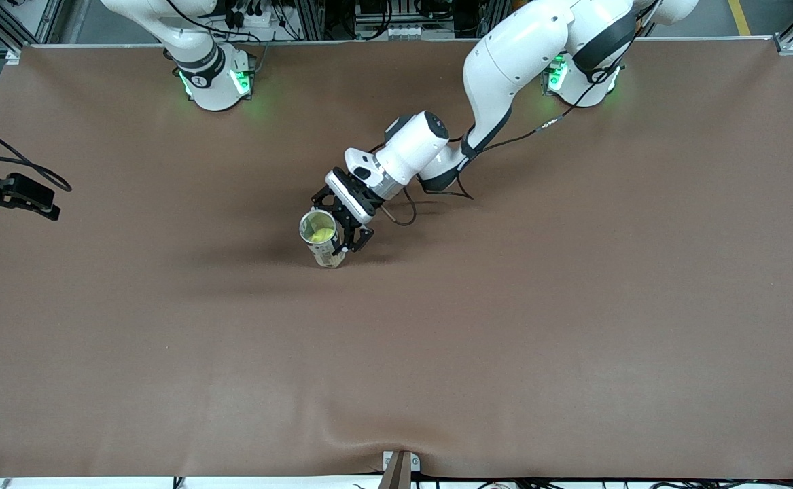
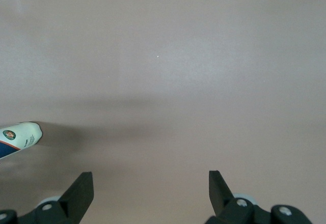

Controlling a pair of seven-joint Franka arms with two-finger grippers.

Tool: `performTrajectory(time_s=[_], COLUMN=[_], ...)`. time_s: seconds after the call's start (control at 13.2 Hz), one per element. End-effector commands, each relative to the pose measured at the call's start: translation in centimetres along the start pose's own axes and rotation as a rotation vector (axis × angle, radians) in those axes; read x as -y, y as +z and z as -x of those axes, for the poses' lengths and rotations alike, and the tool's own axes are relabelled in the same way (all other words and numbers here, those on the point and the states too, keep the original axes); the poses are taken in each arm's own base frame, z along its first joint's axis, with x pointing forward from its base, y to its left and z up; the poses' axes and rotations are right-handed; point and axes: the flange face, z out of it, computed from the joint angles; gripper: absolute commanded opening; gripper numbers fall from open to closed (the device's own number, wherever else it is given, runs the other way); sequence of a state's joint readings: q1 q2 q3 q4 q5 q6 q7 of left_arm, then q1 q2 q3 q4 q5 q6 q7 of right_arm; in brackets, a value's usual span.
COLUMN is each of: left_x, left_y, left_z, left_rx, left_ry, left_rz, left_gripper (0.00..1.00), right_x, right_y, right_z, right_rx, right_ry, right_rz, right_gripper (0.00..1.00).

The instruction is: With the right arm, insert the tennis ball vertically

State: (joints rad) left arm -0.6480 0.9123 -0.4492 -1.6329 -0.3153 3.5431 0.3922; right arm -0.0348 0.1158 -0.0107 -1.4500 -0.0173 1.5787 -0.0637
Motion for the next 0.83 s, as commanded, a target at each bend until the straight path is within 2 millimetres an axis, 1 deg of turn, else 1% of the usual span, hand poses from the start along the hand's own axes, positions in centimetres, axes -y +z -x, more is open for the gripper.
performTrajectory(time_s=[0.0, 0.08, 0.15, 0.3, 0.53, 0.76], left_x=[0.3, 0.8, 0.5, 0.6, 0.7, 0.2], left_y=[-1.7, -2.1, -2.6, -3.1, -3.3, -3.6], left_z=[-0.2, -0.3, -0.5, -0.6, 0.2, 1.2], left_rx=[0.017, 0.02, 0.021, 0.024, 0.041, 0.065], left_ry=[0.015, 0.017, 0.024, 0.017, 0.019, 0.019], left_rz=[0.002, -0.005, 0.002, 0.009, 0.009, 0.017], left_gripper=[1.0, 1.0, 1.0, 1.0, 1.0, 1.0], right_x=[-0.2, -0.2, -0.2, -0.2, -0.2, -0.2], right_y=[-0.4, -0.4, -0.4, -0.4, -0.4, -0.4], right_z=[-0.3, -0.3, -0.3, -0.3, -0.3, -0.3], right_rx=[-0.001, -0.001, -0.001, -0.001, -0.001, -0.001], right_ry=[0.0, 0.0, 0.0, 0.0, 0.0, 0.0], right_rz=[0.016, 0.016, 0.016, 0.016, 0.016, 0.016], right_gripper=[1.0, 1.0, 1.0, 1.0, 1.0, 1.0])
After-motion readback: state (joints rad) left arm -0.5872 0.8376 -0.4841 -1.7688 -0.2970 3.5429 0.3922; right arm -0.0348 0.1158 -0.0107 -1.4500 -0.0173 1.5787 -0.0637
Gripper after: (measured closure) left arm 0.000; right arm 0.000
